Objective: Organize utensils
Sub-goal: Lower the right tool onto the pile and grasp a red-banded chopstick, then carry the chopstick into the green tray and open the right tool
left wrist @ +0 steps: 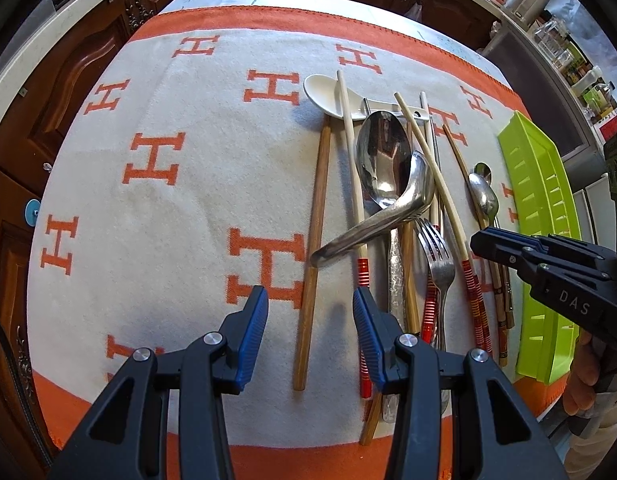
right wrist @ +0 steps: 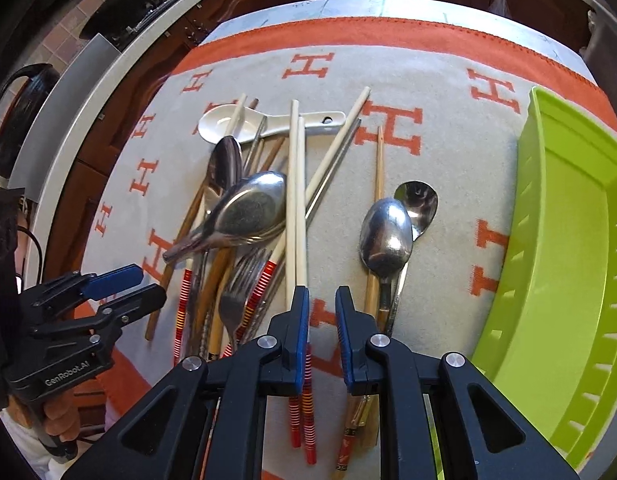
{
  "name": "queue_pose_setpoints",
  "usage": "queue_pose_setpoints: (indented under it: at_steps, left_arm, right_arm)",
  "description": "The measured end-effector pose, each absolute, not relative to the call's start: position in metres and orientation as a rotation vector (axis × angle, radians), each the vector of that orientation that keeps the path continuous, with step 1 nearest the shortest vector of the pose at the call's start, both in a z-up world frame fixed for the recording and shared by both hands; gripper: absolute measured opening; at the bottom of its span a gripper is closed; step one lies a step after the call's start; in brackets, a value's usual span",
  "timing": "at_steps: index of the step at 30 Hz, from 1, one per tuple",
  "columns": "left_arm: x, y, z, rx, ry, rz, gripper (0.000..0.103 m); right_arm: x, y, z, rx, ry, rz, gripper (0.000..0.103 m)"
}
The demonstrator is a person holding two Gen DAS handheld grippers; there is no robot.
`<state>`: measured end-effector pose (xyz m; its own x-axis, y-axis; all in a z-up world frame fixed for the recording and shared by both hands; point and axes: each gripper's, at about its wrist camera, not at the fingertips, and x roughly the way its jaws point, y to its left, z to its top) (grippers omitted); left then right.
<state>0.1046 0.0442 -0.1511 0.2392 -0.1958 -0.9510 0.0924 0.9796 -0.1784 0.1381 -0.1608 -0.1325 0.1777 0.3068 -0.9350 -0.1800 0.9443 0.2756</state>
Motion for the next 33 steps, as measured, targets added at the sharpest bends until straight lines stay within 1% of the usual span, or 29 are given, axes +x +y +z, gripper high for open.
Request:
queue_pose_setpoints:
  at_steps: [9,11,15,24,25,26,27,33]
  left_arm:
    - [0.105,0.043,-0.152,-0.090,1.316,-0.198,0.042]
    - [0.105,0.043,-0.151,-0.089,1.314,-0.197,0.043]
    - [0.104,0.043,-0.152,-0.083,1.308,-0.194,0.043]
    - [0.100,0.044,-0.156,-0.089,1.307,-0.188,0.046]
    - [0.099,0.044,-0.156,-0.089,1.307,-0.189,0.046]
    - [0.098,0.044,-0.156,-0.088,1.304,-0.190,0.046]
    - [0.097,0.043,-0.154,-0.087,1.299,-0.191,0.046]
    - [0.092,0.040,-0.144,-0.072,1.264,-0.206,0.046]
  right_arm:
    - [0.133,-0.152,-0.132,0.051,1.324,0.350,0.015]
    - [0.132,-0.148,-0.138,0.050,1.348,0.366,0.016]
    - [0.126,-0.141,-0.138,-0.012,1.295,0.352,0.018]
    - [0.099,-0.121,-0.138,-0.162,1.143,0.254,0.018]
    - [0.098,-0.121,-0.138,-0.163,1.140,0.245,0.017]
    - [0.097,-0.121,-0.138,-0.159,1.138,0.233,0.009]
    - [0.097,-0.122,-0.137,-0.148,1.139,0.225,0.006]
    - [0.095,-0.156,-0.121,0.085,1.145,0.213,0.005]
